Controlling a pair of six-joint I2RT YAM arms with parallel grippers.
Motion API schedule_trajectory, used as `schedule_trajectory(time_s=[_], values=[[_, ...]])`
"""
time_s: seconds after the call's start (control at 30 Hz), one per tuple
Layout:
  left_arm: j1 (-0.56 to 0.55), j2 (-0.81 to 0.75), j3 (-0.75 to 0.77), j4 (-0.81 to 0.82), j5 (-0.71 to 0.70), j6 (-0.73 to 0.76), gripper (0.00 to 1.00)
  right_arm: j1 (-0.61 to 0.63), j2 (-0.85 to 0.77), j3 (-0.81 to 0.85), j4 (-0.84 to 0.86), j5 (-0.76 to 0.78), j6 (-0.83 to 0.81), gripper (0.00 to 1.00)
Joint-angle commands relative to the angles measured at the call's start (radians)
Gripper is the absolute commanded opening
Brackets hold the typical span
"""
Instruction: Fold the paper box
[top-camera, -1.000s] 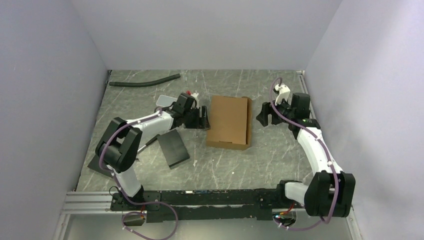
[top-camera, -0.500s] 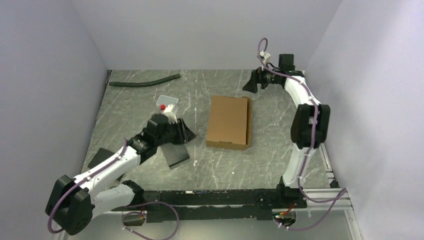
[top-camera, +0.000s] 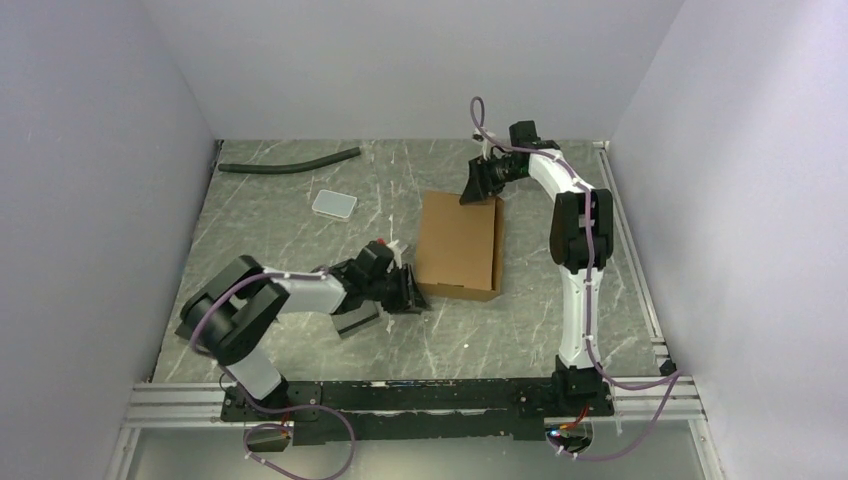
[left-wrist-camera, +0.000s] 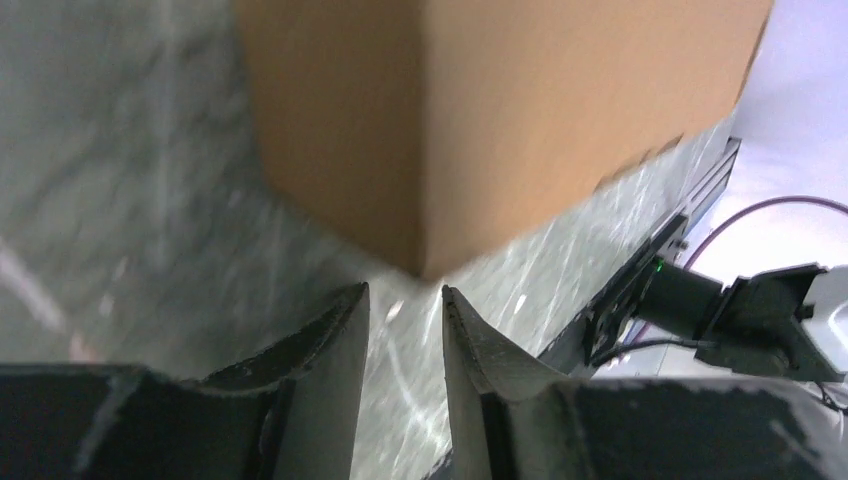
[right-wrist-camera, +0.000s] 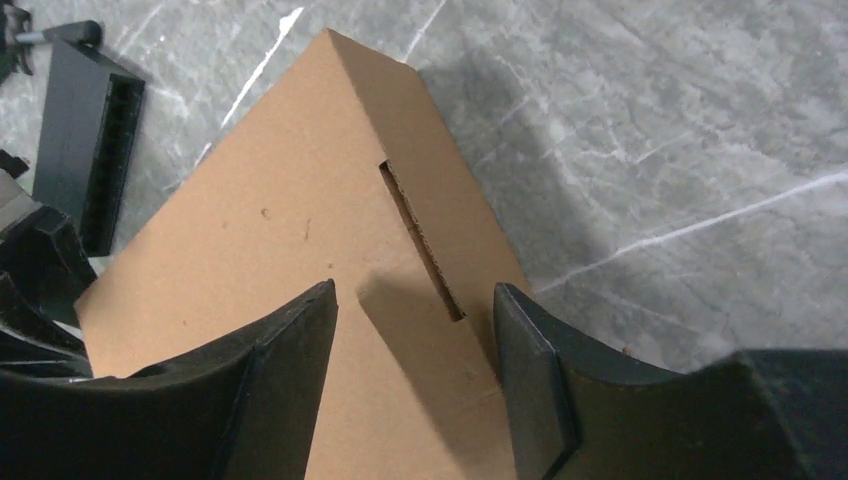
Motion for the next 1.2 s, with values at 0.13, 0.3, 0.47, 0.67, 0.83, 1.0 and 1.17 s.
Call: schedule_trajectory(time_s=[0.13, 0.3, 0.47, 0.67, 0.83, 1.0, 1.17], values=[[0.105, 0.127, 0.185, -0.04, -0.027, 0.038, 0.39, -0.016, -0.209, -0.276, 0.042, 0.119, -0.045, 0.55], [0.24, 0.2, 0.32, -0.139, 0.019, 0.112, 0.39, -0.02, -0.398, -0.579, 0.197, 0.233, 0.124, 0.47], [0.312, 0.351, 0.567, -0.253, 0.1, 0.202, 0.4, -0.004, -0.632, -0.917, 0.407, 0.235, 0.335, 0.52], [0.333, 0.516, 0.874, -0.376, 0.143, 0.264, 0.41, 0.051, -0.788, -1.081, 0.381, 0.121, 0.35, 0.65], [0.379, 0.471, 0.964, -0.443, 0.045, 0.317, 0.43, 0.05, -0.887, -1.139, 0.333, 0.1, 0.241, 0.68], [0.411, 0.234, 0.856, -0.46, -0.113, 0.39, 0.46, 0.015, -1.033, -1.127, 0.3, 0.212, 0.125, 0.7], [0.411, -0.156, 0.468, -0.324, -0.182, 0.379, 0.67, 0.0, -1.154, -1.087, 0.203, 0.096, -0.174, 0.77]])
